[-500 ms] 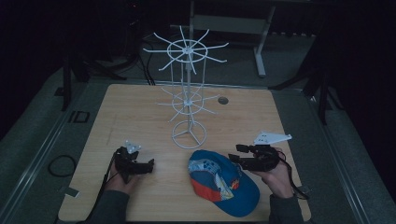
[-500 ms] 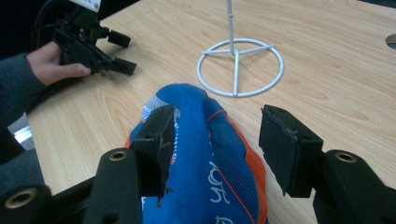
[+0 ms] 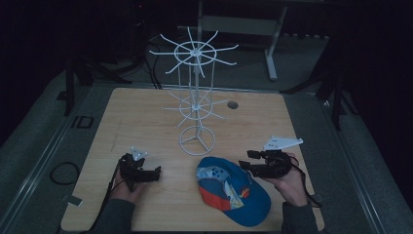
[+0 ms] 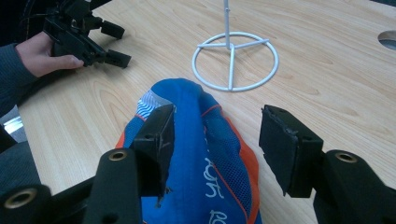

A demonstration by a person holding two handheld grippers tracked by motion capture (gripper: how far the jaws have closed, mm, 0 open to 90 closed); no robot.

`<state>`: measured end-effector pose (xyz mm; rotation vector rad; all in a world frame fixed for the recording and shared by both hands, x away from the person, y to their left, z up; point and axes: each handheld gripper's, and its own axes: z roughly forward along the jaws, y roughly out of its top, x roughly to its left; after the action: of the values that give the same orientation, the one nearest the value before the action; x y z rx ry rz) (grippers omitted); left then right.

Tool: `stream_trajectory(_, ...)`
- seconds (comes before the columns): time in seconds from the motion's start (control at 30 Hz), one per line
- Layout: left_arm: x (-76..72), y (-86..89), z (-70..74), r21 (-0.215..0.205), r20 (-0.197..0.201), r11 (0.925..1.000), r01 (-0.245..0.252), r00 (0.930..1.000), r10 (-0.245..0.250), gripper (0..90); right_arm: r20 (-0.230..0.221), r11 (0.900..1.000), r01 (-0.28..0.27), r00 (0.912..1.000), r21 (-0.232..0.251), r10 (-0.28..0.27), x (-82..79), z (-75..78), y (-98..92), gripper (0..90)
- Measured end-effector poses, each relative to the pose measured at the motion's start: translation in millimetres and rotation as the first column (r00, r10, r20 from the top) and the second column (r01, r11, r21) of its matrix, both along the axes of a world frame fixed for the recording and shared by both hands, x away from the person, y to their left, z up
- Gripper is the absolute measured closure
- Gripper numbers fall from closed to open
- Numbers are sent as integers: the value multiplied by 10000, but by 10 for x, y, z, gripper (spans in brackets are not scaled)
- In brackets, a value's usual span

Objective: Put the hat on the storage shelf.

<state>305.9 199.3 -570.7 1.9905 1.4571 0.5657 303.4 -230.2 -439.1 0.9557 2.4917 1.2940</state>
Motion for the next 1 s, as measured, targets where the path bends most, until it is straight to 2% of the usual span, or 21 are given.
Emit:
stream_trajectory(0.37, 0, -1, -1, 0, 12, 10000, -9, 10000, 9, 0, 53, 9982, -250, 9997, -545, 253, 10, 55, 101, 432)
stream_trajectory(0.5, 0, 0, 0, -2, -2, 10000, 0, 10000, 0, 0, -80, 9978, -578, 9983, -332, 576, 32, 85, 145, 427)
stream_trajectory(0.63, 0, 0, 0, 0, 5, 10000, -6, 10000, 6, 0, -90, 9958, -686, 9976, -598, 682, 55, 103, 195, 427)
stream_trajectory(1.0, 0, 0, 0, -2, 2, 10000, -6, 10000, 6, 1, -275, 9915, -888, 9959, -955, 865, 89, 57, 293, 427)
